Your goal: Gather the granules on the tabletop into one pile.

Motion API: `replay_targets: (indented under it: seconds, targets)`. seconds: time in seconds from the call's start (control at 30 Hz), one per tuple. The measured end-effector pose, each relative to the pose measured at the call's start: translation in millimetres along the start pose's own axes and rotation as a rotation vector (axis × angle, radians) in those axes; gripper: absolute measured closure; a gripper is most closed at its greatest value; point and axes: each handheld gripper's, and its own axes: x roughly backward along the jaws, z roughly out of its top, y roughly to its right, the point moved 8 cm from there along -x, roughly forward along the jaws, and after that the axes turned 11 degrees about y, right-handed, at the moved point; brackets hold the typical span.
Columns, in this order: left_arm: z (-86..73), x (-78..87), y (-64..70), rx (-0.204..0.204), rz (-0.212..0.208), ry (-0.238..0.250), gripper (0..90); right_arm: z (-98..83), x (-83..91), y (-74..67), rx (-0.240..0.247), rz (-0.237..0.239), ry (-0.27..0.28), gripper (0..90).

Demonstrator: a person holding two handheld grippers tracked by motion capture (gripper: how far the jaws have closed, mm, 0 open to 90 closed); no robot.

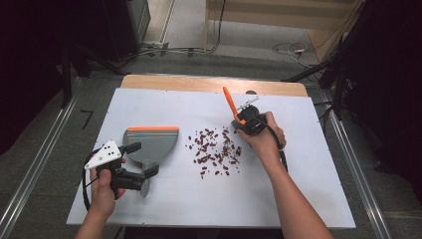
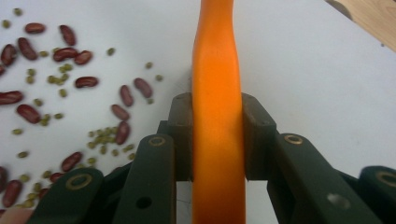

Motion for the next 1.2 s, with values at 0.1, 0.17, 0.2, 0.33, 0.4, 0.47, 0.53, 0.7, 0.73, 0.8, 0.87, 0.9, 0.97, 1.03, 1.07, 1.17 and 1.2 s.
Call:
replay_targets:
  seconds: [0.1, 0.17, 0.2, 0.33, 0.4, 0.47, 0.53, 0.7, 0.73, 0.8, 0.87, 0.9, 0.97, 1.03, 1.07, 1.17, 1.2]
  targets:
    - [-0.5, -0.1, -0.1, 0.0, 0.0, -0.002, 0.0, 0.7, 1.8, -15.8, 0.038, 0.019, -0.021, 69.0]
    - [-0.3, 0.0, 0.3, -0.001, -0.002, -0.001, 0.0, 1.4, 4.5, -21.8, 0.024, 0.057, -0.018, 69.0]
    - [-0.1, 0.0, 0.4, -0.001, -0.003, 0.001, 0.0, 1.4, 4.5, -21.8, 0.024, 0.057, -0.018, 69.0]
    - [0.5, -0.1, 1.6, -0.003, -0.01, 0.005, 0.0, 0.6, 10.2, -31.2, 0.01, 0.099, -0.036, 68.9]
    - [0.3, -0.1, 2.0, -0.005, -0.009, 0.001, 0.0, 2.6, 12.6, -32.7, -0.011, 0.129, -0.02, 68.9]
    - [0.1, -0.5, 2.2, -0.005, -0.009, 0.001, 0.0, 6.7, 15.6, -28.7, -0.021, 0.109, 0.002, 68.8]
    - [0.1, -0.4, 2.0, -0.004, -0.01, 0.001, 0.0, 12.3, 16.6, -22.1, -0.03, 0.09, 0.028, 68.8]
    - [-0.4, -0.2, 0.8, 0.002, -0.008, 0.002, 0.0, 18.9, 2.8, -11.4, -0.009, 0.036, 0.022, 68.8]
    - [-0.5, -0.2, 1.0, 0.003, -0.009, 0.001, 0.0, 16.4, -8.7, -9.5, 0.004, 0.012, -0.002, 68.7]
    - [-0.8, -0.7, 1.8, 0.001, -0.014, 0.0, 0.0, 16.3, -11.0, -9.9, 0.004, 0.02, 0.001, 68.7]
    - [-1.6, -1.1, 2.8, -0.001, -0.017, -0.004, 0.0, 17.0, -10.0, -18.6, -0.005, 0.051, -0.006, 68.9]
    - [-2.5, -1.7, 3.1, -0.003, -0.02, -0.007, 0.0, 16.4, -9.4, -22.9, 0.022, 0.065, -0.008, 68.8]
    - [-2.9, -1.9, 3.1, -0.002, -0.02, -0.008, 0.0, 15.8, -7.8, -27.3, 0.045, 0.073, -0.013, 68.8]
    - [-2.8, -1.8, 3.3, -0.002, -0.02, -0.009, 0.0, 15.3, -3.7, -31.2, 0.04, 0.099, -0.012, 68.8]
    - [-2.5, -1.8, 3.5, -0.002, -0.02, -0.007, 0.0, 16.4, 1.5, -30.7, -0.03, 0.137, 0.008, 68.8]
    - [-1.0, -1.0, 4.5, -0.004, -0.02, -0.003, 0.0, 19.5, 8.8, -29.4, -0.054, 0.135, 0.039, 68.8]
    - [-0.6, -0.8, 4.6, -0.005, -0.018, -0.003, 0.0, 21.6, 13.4, -30.5, -0.065, 0.141, 0.059, 68.8]
